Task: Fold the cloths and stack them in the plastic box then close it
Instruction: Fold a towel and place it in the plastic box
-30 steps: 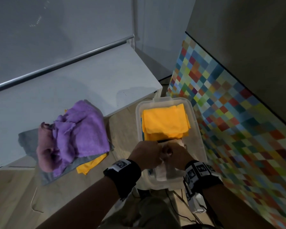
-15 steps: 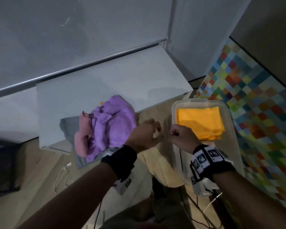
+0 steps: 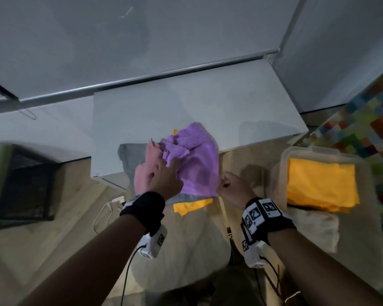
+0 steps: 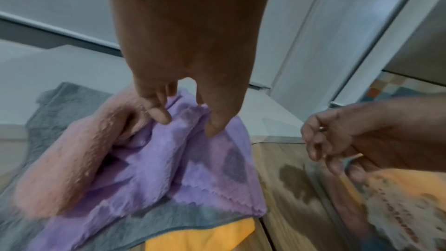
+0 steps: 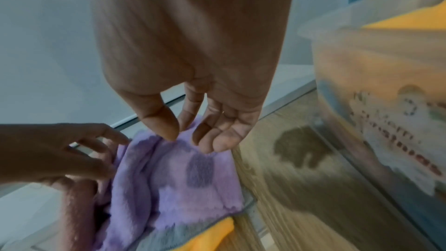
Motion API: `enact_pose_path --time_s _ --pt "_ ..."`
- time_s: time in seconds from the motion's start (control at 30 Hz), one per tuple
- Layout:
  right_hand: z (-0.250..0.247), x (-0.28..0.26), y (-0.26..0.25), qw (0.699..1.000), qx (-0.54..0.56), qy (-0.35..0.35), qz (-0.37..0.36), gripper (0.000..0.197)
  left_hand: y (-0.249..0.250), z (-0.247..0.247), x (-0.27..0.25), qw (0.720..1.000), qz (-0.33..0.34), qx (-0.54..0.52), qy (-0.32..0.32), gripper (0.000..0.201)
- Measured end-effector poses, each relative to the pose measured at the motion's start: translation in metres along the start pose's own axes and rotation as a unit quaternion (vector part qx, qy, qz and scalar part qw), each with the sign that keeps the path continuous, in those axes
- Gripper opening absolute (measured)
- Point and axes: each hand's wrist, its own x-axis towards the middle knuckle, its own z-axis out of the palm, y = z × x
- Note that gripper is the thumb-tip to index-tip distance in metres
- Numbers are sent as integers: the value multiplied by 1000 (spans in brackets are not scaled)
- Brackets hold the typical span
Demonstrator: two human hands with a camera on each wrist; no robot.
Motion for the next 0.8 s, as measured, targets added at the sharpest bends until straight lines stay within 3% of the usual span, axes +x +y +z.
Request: enact_pose_path --time_s 0.1,0.2,0.27,0.37,0.5,0.57,0.63,0.73,0.8 --pt "17 12 19 999 0 -30 12 19 -17 7 7 998 -36 25 39 71" --pt "30 19 38 998 -5 -59 28 12 -46 16 21 992 -96 73 -21 72" --pt "34 21 46 997 -7 -74 38 12 -60 23 24 992 -105 61 -39 58" --pt "38 25 54 995 0 -88 44 13 -56 19 14 989 -142 -5 44 26" --pt "44 28 47 996 11 -90 28 15 -41 11 -14 974 -141 -138 115 12" --pt "48 28 35 994 15 -107 23 19 -32 9 -30 956 -165 -213 120 20" --pt "57 26 24 990 19 -136 11 36 -25 13 -42 924 -212 -300 103 24" --pt "68 20 8 981 35 -187 -20 72 -18 19 -58 843 -248 -472 73 12" --pt "75 13 -4 972 13 -230 -49 68 -17 21 -71 816 -247 -521 37 32"
